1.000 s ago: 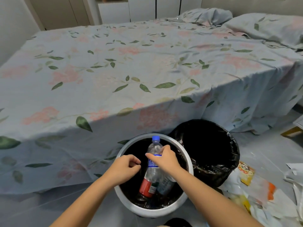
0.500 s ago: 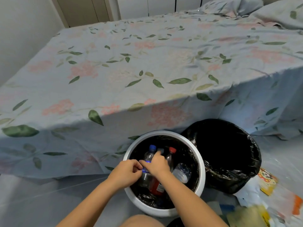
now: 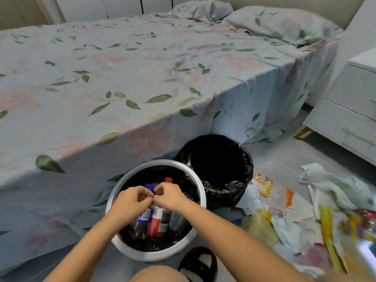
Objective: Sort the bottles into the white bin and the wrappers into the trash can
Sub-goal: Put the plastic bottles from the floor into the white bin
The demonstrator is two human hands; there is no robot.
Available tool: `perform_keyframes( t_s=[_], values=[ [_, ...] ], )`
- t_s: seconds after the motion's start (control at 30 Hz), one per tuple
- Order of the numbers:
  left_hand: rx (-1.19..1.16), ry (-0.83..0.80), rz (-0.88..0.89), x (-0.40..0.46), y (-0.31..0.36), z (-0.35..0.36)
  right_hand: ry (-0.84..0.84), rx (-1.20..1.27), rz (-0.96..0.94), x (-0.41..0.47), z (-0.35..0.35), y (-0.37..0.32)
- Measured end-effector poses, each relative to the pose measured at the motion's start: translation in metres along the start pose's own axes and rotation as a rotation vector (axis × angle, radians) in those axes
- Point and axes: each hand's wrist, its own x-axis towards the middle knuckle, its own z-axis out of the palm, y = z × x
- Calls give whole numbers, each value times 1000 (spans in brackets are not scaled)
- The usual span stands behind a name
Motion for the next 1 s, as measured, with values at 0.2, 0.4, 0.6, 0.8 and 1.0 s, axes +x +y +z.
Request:
perform_keyframes(
  t_s=[0.2, 0.4, 0.6, 0.8, 1.0],
  values=[
    [34, -47, 216, 31, 76, 5, 246, -247, -11, -44, -132, 38],
    [101, -163, 442, 48, 166, 50, 353, -419, 271, -118, -255, 127],
    [141, -341, 549, 58, 261, 139, 499, -301, 586, -184, -305, 271],
    [175, -532, 583, 91, 316, 250, 751, -28, 717, -191, -325, 407],
    [176, -706, 483, 138, 315, 340, 1057, 84, 716, -159, -360, 514]
  ],
)
